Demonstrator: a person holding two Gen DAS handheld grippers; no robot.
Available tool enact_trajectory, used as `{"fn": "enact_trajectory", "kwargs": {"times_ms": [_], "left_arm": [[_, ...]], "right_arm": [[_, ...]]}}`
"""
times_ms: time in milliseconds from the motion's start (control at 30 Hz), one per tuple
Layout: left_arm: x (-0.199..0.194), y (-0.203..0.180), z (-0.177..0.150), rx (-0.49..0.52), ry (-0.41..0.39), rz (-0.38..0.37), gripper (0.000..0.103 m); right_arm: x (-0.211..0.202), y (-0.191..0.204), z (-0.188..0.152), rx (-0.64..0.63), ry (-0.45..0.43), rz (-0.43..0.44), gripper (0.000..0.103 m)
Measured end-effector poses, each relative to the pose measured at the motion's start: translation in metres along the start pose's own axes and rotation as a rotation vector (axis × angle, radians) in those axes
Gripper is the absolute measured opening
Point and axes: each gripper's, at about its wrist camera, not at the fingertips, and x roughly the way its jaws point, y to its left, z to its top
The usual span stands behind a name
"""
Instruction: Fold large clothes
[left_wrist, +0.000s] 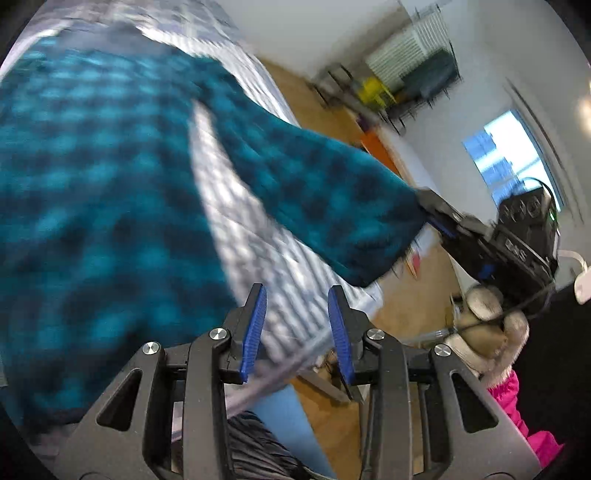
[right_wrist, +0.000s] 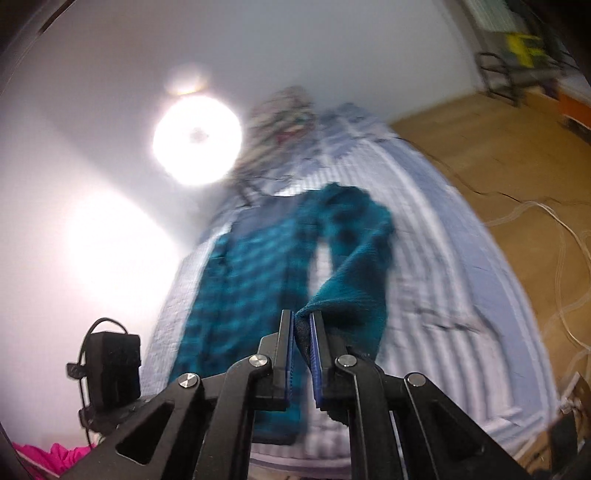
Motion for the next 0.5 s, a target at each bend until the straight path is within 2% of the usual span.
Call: {"fn": "enact_trajectory", "kwargs": {"times_ms": [133, 233, 367, 500], "left_arm": [[-0.046, 0.040, -0.002, -0.092, -0.107, 0.053, 0.034], [-0.072, 0.075, -0.008, -0.180, -0.165, 0.078, 0.034], [-0.074, 0.103, -0.005, -0.247, -0.181, 0.084, 0.034], [-0.063, 0.117, -0.007, -0.291, -0.157, 0.058, 0.034]], "right_arm": [[0.025, 0.055, -0.003, -0.098, 0.043, 0.084, 0.006], [0.054, 0.097, -0.019, -0.192, 0.117, 0.133, 0.006], [0.100, 0.130, -0.054, -0.295, 0.257, 0.166, 0.006], [0.146, 0.139, -0.091, -0.368, 0.407, 0.136, 0.006]]}}
